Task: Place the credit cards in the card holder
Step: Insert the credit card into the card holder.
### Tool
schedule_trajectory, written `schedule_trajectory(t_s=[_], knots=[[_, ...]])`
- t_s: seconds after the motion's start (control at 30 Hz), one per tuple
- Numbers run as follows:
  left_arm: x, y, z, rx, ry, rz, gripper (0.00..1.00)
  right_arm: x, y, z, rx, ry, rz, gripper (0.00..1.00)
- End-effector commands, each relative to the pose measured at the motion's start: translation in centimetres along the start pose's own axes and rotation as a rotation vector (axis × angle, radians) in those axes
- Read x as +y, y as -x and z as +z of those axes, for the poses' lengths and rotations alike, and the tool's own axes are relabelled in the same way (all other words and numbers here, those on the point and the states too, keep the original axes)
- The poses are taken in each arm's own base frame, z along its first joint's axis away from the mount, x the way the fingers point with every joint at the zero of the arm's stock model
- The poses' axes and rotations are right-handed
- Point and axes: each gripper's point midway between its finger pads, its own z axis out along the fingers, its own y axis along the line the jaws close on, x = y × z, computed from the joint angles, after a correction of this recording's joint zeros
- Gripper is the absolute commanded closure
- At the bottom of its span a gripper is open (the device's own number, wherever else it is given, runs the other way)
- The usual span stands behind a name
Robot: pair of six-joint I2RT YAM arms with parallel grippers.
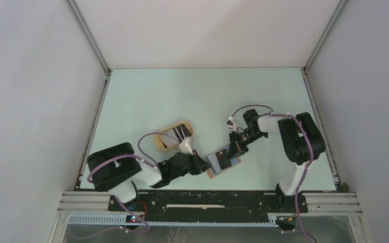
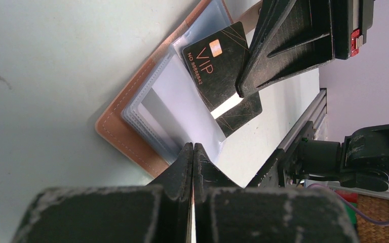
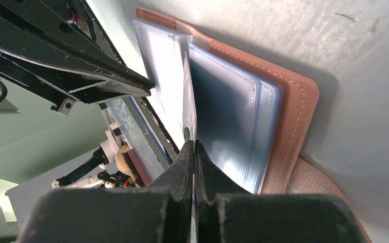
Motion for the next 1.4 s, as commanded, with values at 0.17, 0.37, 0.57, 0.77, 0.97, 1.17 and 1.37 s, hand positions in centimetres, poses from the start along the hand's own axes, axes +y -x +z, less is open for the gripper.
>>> schedule_trajectory(t_s=[0.17, 0.37, 0.57, 0.77, 0.97, 1.17, 1.37], knots=[[3.4, -1.5, -0.3, 0.050, 0.130, 0.027, 1.00, 0.6, -0.5, 0.6, 0.015, 0.005, -0.053, 1.00], [3.5, -1.6, -0.3, 0.052, 0.131, 0.026, 1.00, 0.5, -0.7, 0.9, 0.029, 0.022, -0.034, 1.00], [3.5, -1.6, -0.3, 0.053, 0.131, 0.025, 1.00, 0.4, -0.8, 1.0, 0.032, 0.021, -0.016, 1.00], [3.4, -1.6, -0.3, 0.054, 0.127, 0.028, 1.00, 0.2, -0.8, 1.4, 0.039, 0.020, 0.015, 1.00], [3.3, -1.7, -0.3, 0.058, 0.124, 0.032, 1.00, 0.5, -0.6, 1.5, 0.043, 0.021, 0.011, 1.00], [3.2, -1.6, -0.3, 0.057, 0.117, 0.035, 1.00, 0.5, -0.7, 2.0, 0.064, 0.021, 0.006, 1.00], [3.1, -1.6, -0.3, 0.055, 0.106, 0.036, 1.00, 0.7, -0.8, 2.2, 0.077, 0.025, 0.001, 1.00]])
